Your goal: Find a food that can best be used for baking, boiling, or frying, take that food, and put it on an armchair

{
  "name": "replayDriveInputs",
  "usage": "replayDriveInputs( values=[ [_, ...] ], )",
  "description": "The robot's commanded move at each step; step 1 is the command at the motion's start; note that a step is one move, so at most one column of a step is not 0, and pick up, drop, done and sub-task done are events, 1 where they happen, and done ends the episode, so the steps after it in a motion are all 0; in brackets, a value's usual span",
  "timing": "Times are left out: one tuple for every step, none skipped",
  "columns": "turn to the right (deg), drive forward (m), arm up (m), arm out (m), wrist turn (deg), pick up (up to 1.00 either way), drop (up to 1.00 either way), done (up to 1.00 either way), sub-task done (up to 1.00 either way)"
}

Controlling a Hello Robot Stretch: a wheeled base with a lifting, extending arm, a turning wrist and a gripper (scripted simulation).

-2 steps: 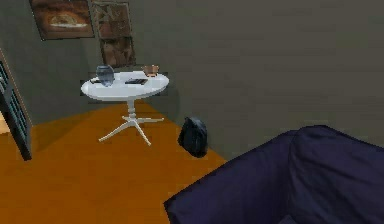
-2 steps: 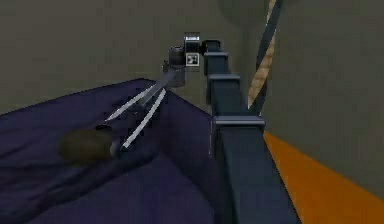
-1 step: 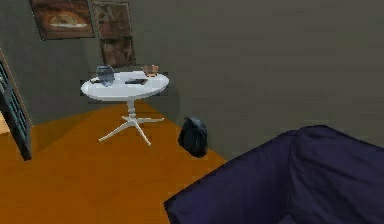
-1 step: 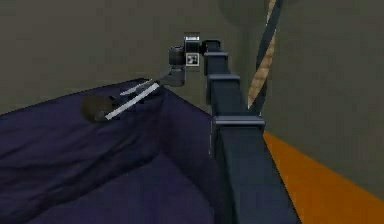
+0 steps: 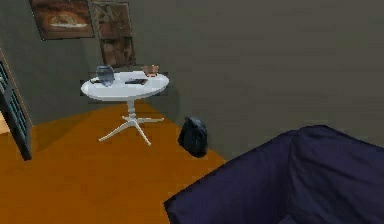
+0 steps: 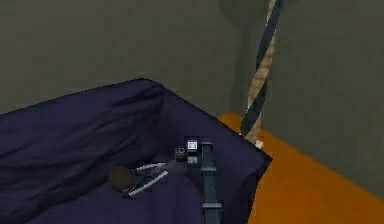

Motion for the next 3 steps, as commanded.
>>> replayDriveInputs(
  values=[
    [0.0, 0.0, -0.32, 0.0, 0.0, 0.0, 0.0, 0.0, 0.0],
    [0.0, 0.0, 0.0, 0.0, 0.0, 0.0, 1.0, 0.0, 0.0],
    [0.0, 0.0, 0.1, 0.0, 0.0, 0.0, 0.0, 0.0, 0.0]
  ],
)
